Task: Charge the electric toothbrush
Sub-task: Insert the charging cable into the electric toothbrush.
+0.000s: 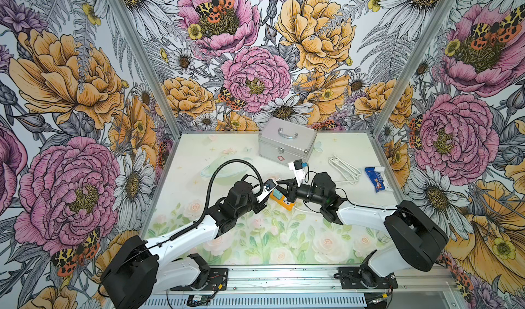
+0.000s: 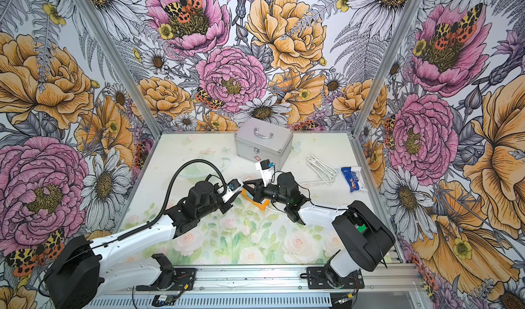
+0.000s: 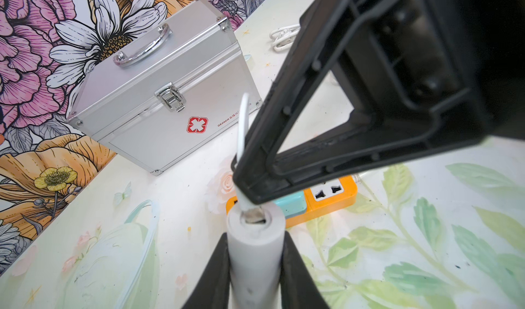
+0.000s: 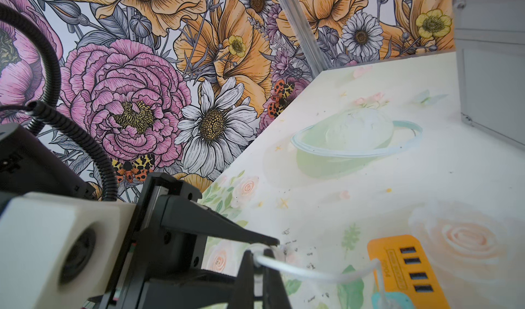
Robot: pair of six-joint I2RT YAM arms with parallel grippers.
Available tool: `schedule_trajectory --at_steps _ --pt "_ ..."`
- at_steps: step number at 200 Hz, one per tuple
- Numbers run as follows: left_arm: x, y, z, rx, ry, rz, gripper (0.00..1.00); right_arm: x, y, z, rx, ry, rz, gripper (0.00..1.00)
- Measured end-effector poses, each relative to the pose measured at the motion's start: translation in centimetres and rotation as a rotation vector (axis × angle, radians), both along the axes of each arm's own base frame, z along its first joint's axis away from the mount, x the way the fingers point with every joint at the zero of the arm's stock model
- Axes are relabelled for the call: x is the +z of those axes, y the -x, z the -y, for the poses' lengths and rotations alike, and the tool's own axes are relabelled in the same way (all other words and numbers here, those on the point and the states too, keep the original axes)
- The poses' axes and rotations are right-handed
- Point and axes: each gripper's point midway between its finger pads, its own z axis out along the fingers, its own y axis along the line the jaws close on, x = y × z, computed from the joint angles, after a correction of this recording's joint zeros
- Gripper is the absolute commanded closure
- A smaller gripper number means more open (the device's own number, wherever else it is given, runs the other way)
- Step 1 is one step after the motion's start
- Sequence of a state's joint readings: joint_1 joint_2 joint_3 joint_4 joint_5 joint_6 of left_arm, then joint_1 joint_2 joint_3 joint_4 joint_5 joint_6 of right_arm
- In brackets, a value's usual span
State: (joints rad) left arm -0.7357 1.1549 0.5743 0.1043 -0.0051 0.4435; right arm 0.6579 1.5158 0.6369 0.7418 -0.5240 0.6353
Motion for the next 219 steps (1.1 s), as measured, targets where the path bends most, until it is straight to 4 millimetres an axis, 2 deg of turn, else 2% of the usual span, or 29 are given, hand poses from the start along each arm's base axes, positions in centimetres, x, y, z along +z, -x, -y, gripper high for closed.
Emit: schedule_trajectory --at_steps 219 --pt "1.4 -0.4 -0.2 0.078 0.048 -0.094 1.00 1.1 -0.4 -0.9 -0.036 0.035 0.132 1.00"
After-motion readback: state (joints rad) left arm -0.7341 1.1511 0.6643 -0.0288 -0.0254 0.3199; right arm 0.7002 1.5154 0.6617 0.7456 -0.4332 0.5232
